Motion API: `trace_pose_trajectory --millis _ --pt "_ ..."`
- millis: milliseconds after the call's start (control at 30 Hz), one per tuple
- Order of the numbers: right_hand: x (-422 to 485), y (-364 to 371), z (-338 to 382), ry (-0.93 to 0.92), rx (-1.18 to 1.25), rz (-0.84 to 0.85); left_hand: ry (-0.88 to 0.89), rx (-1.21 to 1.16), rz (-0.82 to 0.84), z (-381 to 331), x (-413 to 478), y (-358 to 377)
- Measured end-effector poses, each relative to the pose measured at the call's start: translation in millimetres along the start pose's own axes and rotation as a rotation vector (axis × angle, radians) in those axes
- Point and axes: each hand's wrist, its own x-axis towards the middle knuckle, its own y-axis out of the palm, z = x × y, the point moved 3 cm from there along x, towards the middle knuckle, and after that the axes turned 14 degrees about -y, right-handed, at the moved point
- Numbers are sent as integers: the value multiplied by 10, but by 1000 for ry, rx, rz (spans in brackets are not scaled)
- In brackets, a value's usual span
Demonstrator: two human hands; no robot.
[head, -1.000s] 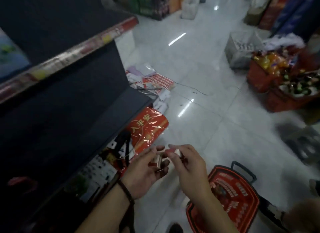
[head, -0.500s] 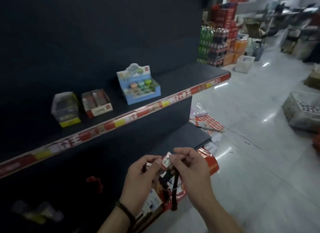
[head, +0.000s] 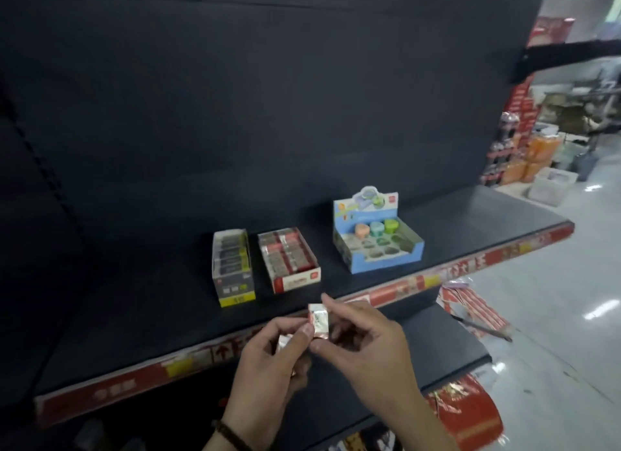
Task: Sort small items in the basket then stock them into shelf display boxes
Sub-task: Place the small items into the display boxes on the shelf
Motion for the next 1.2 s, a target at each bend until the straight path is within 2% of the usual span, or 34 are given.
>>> trace_pose_trajectory --millis 233,333,400,467,567,633,733,1000,1200 --pt "768 -8 -152 -196 -41 172 111 91 -137 -449 282 81" --pt "1156 -41 -226 -256 -109 164 370 438 -378 -606 358 74" --pt "1445 -64 -313 -258 -181 224 513 652 -570 -642 395 32" --pt "1698 -67 -367 -256 -301 366 578 804 -681 -596 493 -91" --pt "1936 31 -419 -281 -520 695 613 984 -748 -481 667 -293" --pt "2047 121 -459 -285 -612 868 626 1073 -750 -478 747 -357" --pt "2163 203 -534 -241 -640 1005 656 1119 -731 -495 817 -416" --pt "2246 242 -671 -185 -623 1098 650 1002 -676 -578 874 -467" --pt "2226 233 -737 -213 -597 1142 709 1019 -651 -584 831 -464"
